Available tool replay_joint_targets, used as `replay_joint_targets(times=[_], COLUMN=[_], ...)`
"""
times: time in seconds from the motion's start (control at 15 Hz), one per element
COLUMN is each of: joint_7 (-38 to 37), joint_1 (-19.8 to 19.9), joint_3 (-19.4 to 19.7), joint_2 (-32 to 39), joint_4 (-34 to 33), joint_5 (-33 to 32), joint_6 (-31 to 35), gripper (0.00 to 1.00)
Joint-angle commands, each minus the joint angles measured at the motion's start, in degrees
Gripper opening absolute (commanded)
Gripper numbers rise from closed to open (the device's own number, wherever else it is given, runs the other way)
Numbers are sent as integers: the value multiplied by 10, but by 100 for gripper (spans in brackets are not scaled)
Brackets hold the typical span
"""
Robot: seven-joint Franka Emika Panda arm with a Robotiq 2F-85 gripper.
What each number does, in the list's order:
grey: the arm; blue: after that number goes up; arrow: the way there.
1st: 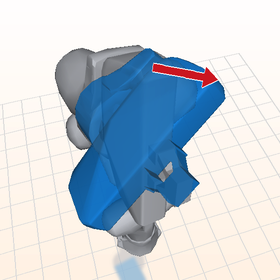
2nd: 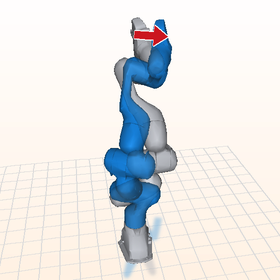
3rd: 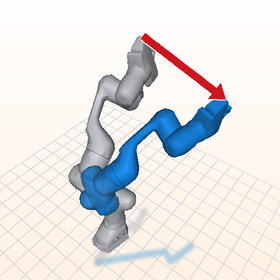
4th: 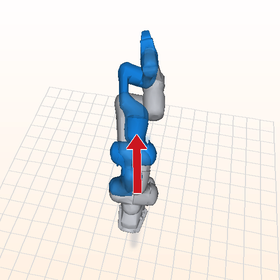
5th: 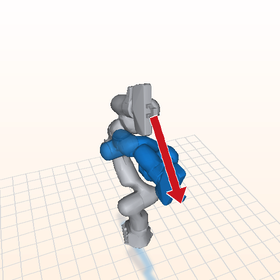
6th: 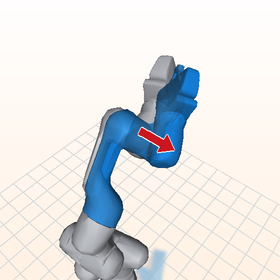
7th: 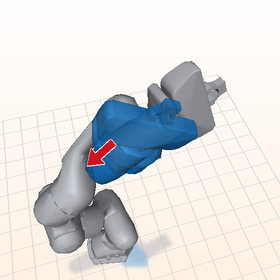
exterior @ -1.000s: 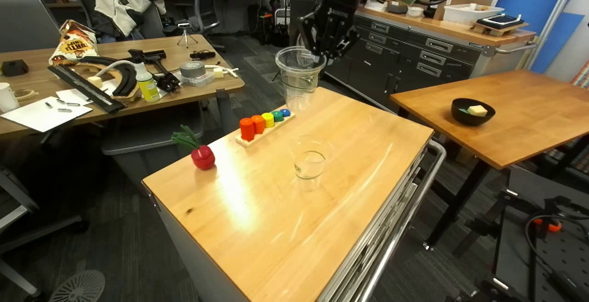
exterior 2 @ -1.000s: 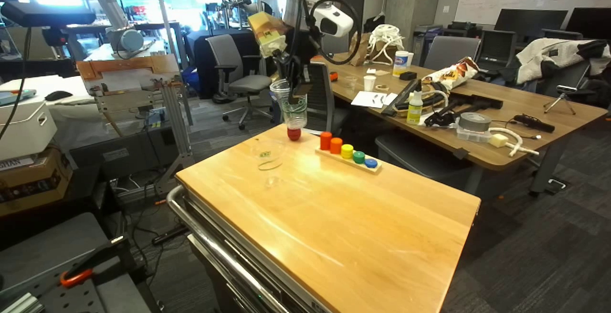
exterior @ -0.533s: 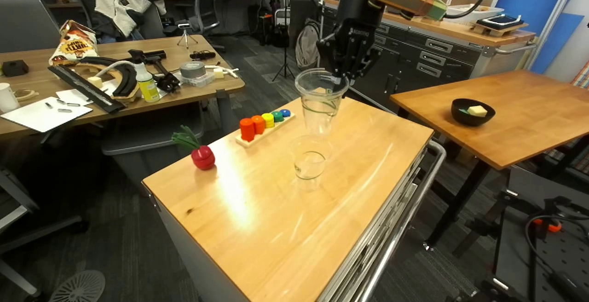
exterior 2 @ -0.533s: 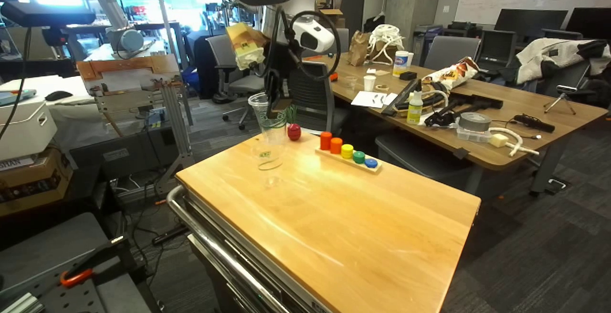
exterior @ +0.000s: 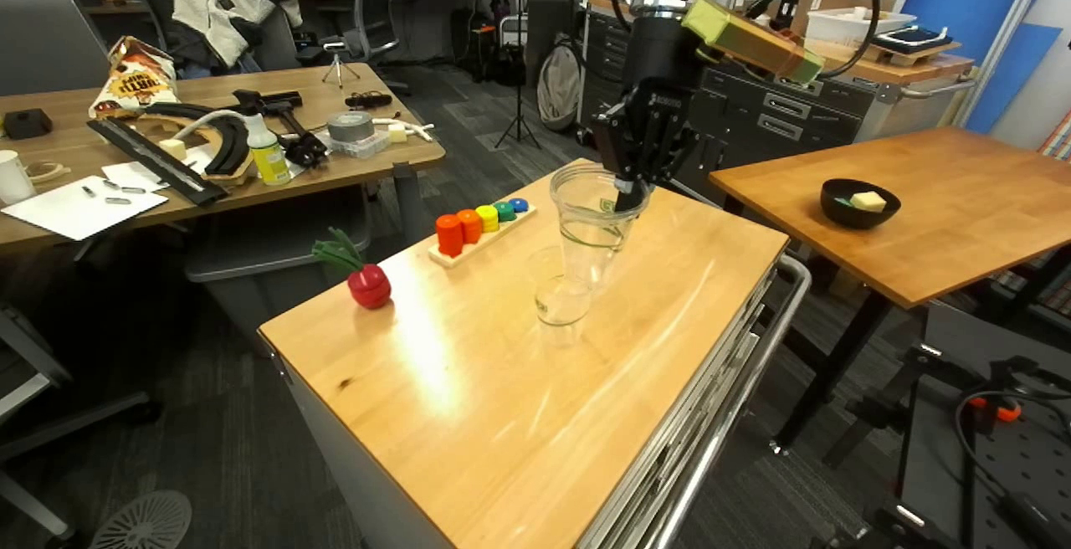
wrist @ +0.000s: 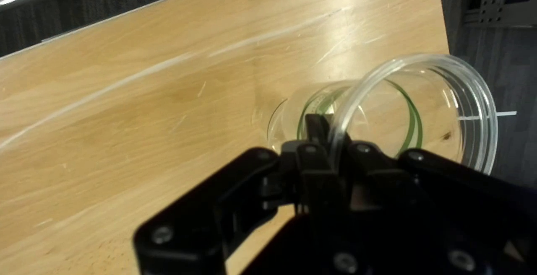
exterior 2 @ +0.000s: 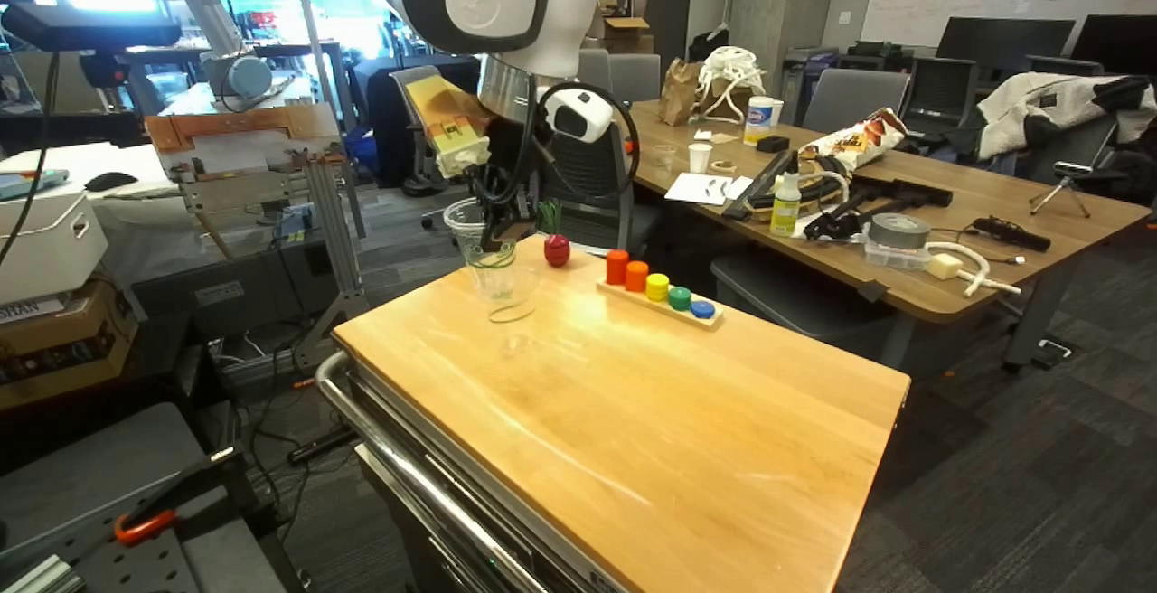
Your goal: Stack the clear cups together
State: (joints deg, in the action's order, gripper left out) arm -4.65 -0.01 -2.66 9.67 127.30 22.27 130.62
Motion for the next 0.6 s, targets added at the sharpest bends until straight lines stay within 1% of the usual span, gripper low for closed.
replay_joint_targets(times=[0.0, 0.2, 0.53], joint_7=[62, 87, 105], joint_1=[5, 5, 6], joint_3=[-6, -7, -5], joint_2=[5, 14, 27], joint_4=[6, 3, -2], joint_5=[44, 52, 44], joint_6=[25, 26, 31], gripper=[1, 1, 1])
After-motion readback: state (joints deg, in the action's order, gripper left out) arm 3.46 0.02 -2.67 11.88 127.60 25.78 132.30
